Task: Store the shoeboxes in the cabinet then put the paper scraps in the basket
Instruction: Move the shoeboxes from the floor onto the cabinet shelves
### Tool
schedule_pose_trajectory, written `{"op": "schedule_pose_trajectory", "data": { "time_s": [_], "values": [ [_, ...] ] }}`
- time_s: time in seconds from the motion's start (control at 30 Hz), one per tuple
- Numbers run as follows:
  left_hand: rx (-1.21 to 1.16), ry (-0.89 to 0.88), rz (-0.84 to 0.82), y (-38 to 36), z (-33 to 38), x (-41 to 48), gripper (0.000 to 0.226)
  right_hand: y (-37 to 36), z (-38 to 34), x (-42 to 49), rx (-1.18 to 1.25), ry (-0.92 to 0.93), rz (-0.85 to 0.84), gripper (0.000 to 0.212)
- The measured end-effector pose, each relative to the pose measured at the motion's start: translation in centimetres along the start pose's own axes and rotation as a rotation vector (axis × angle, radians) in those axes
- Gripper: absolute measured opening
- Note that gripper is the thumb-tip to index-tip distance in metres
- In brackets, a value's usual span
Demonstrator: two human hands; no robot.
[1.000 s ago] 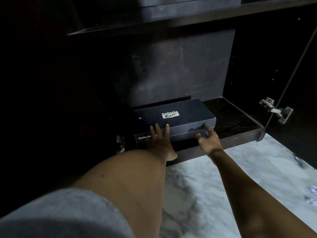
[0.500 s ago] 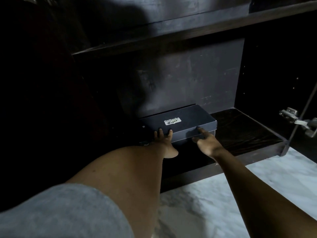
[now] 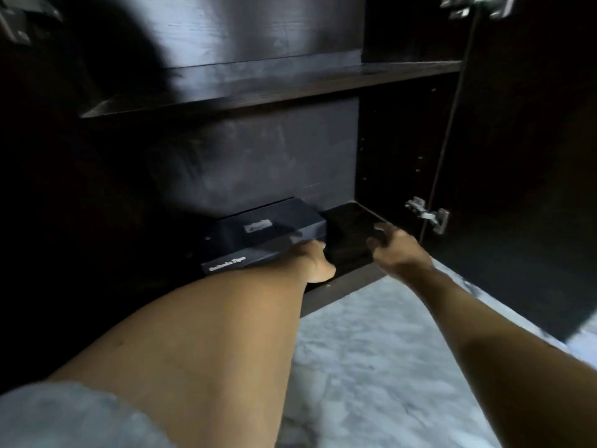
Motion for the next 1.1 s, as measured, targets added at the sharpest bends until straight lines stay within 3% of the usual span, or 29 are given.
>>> {"op": "schedule_pose_trajectory", "data": {
  "time_s": [0.17,0.3,0.43,0.73,0.9,1.1],
  "values": [
    [-0.003,-0.200,0.065,0.5,7.7,-3.0,0.063,8.6,1.5,-6.2,-0.156,-0.088,0.139,0.037],
    [-0.108,-0.348,0.087,-0.2,14.5,-6.1,0.042,13.1,4.2,-12.5,-0.200,-0.206,0.258,0.044],
    [-0.140,-0.477,0.053,-1.4,21.0,-10.4,0.057,16.6,6.9,-20.2,-0.214,-0.337,0.378,0.045],
    [-0.266,-0.826,-0.279,-9.1,33.3,-20.8,0.062,21.5,14.0,-36.2,-0.206,-0.663,0.725,0.046],
    [-0.359,-0.851,-0.421,-14.9,36.5,-24.0,0.069,22.7,17.7,-41.5,-0.396,-0.845,0.838,0.056],
    [-0.401,-0.770,-0.525,-18.6,37.2,-24.9,0.078,24.0,20.6,-45.2,-0.396,-1.109,0.792,0.079]
  ]
}}
Point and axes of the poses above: each hand's wrist, its own x-axis towards the middle knuckle, its own y-axis out of the back of the hand, z = x × y, the point moved 3 cm from there along x, towards the middle knuckle, and after that the axes turned 10 degrees about x, right-handed, at the moved point
